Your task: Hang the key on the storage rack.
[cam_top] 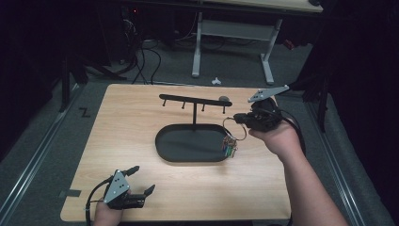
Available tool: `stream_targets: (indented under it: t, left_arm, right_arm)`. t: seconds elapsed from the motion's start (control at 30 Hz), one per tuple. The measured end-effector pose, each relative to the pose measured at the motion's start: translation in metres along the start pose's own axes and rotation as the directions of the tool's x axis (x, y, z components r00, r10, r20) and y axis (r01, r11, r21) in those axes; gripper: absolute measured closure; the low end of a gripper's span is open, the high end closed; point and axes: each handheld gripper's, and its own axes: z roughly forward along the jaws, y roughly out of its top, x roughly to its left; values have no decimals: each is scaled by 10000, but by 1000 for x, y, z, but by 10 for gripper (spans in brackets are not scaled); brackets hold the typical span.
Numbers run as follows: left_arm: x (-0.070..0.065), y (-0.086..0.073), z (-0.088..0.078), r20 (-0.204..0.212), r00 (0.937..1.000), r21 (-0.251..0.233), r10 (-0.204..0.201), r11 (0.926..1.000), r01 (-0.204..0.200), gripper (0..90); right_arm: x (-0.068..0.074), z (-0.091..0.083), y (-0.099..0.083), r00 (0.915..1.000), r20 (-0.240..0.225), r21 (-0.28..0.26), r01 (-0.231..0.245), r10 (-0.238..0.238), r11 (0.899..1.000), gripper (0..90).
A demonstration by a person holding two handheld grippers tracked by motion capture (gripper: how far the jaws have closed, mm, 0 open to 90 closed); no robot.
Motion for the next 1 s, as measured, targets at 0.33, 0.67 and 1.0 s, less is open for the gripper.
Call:
stream_targets:
  t: [0.33,0.67,1.0]
  left_arm:
    - [1,-4,-11,-291,9995,-12,-94,10000,94,150]
    - [3,-6,-19,-459,9987,-62,-211,9998,208,150]
    - [2,-6,-18,-415,9990,9,-174,9998,174,150]
  right_arm:
    - [-5,16,14,9999,-99,-113,-17,16,9999,877]
    - [-19,30,21,9996,13,-184,-266,266,9995,877]
    - [-31,42,17,9975,191,-215,-682,687,9974,876]
